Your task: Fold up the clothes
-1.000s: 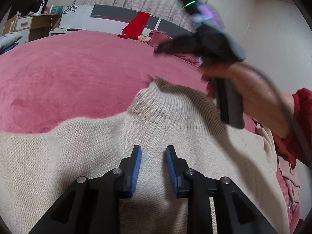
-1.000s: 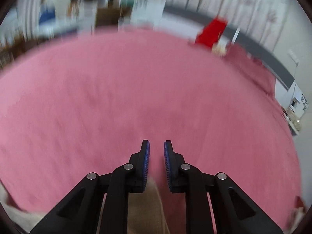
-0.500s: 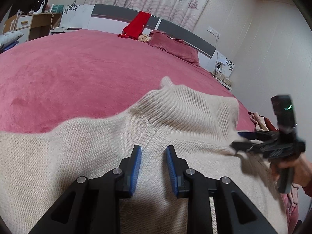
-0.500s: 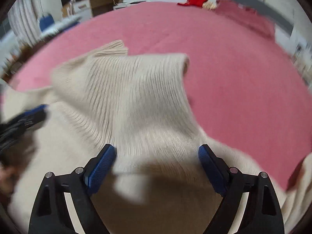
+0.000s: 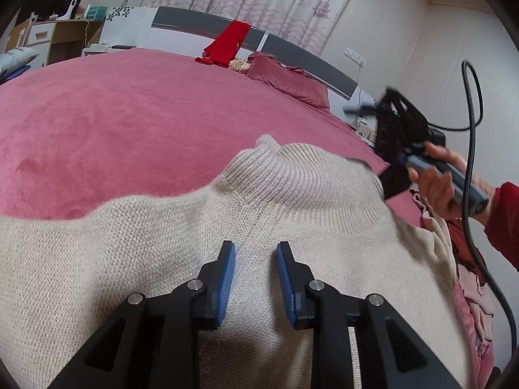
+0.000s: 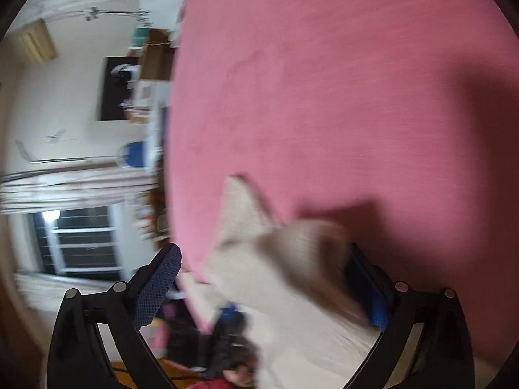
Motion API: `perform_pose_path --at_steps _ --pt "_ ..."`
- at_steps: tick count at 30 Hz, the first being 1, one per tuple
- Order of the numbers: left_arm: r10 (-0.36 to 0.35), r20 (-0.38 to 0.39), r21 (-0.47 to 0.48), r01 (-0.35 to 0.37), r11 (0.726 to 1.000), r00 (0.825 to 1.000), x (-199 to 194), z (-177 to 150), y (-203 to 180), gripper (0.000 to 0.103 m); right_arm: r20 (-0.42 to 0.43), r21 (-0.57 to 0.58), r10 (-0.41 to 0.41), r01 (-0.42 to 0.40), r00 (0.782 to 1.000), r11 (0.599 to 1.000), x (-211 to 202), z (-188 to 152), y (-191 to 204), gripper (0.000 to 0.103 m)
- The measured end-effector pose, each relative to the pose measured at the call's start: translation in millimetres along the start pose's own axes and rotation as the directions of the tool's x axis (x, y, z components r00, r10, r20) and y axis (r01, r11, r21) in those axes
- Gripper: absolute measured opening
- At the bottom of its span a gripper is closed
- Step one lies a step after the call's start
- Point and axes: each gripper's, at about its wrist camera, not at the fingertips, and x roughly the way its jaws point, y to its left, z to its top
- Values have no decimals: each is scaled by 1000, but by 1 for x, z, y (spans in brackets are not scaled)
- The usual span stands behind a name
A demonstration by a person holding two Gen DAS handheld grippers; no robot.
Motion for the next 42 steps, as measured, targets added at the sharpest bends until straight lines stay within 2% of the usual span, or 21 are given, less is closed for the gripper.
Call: perform_pose_path --at_steps 3,6,7,9,11,12,13,17,19,23,24,26,28,30,31,32,33,36,37,40,42 --pt "-4 -1 -2 4 1000 1000 0 0 1 26 181 -81 135 -122 974 989 6 16 23 100" --pt "-8 -1 -3 8 1000 1000 -1 0 1 26 424 -254 267 -170 865 952 -15 23 42 100" --pt "-8 -1 -4 8 1000 1000 -1 0 1 26 479 -275 207 -79 853 958 -23 19 45 100" --pt "-8 -1 -3 8 1000 1000 -2 0 1 26 508 -238 -90 241 856 941 -25 17 52 100" --pt "-5 -1 0 5 1000 1000 -3 0 1 26 499 -286 -288 470 817 835 -22 7 55 100" --pt "-3 0 1 3 1000 1000 -3 1 0 26 474 -315 -317 494 822 810 -20 2 54 100" --pt "-1 -1 3 1 1000 1000 -2 1 0 26 425 -334 -296 452 855 827 -18 -1 51 100" --pt "1 -2 4 -1 1000 1000 -1 1 0 26 135 -195 -187 211 973 958 1 10 19 100" --pt "0 -1 4 0 1000 1000 -1 1 -1 26 4 -176 -148 147 989 973 28 17 5 100" --pt "-4 2 2 4 1000 1000 0 0 -1 26 -186 -278 -154 99 970 956 105 20 11 101" --pt "-6 3 0 6 1000 1000 0 0 0 26 -149 -308 -135 84 980 948 111 20 17 101" --pt "-9 3 -2 9 1000 1000 0 0 0 26 -11 -318 74 -73 997 945 92 21 30 100" --pt "-10 3 -3 10 1000 1000 0 0 1 26 170 -325 236 -171 957 930 67 31 33 100" --pt "-10 2 -3 10 1000 1000 0 0 2 26 358 -340 243 -117 902 933 36 37 30 101" --pt "-9 2 -3 9 1000 1000 -1 0 2 26 432 -331 145 7 890 944 22 38 28 101" --pt "-9 2 -2 9 1000 1000 -1 0 3 26 487 -301 -50 221 872 928 9 39 27 101" --pt "-9 2 -2 9 1000 1000 -1 0 3 26 533 -280 -209 404 820 871 -2 38 26 101" --pt "-7 2 -1 7 1000 1000 -1 0 4 26 633 -328 -317 616 706 717 -15 14 37 101" --pt "-7 2 0 7 1000 1000 -1 0 4 26 652 -365 -306 641 694 675 -17 2 42 101" --pt "-7 1 -1 7 1000 1000 -1 0 4 26 619 -544 -253 638 744 545 -9 -35 53 101" --pt "-9 1 -2 9 1000 1000 -2 0 5 26 531 -655 -341 631 775 415 36 -45 48 100"
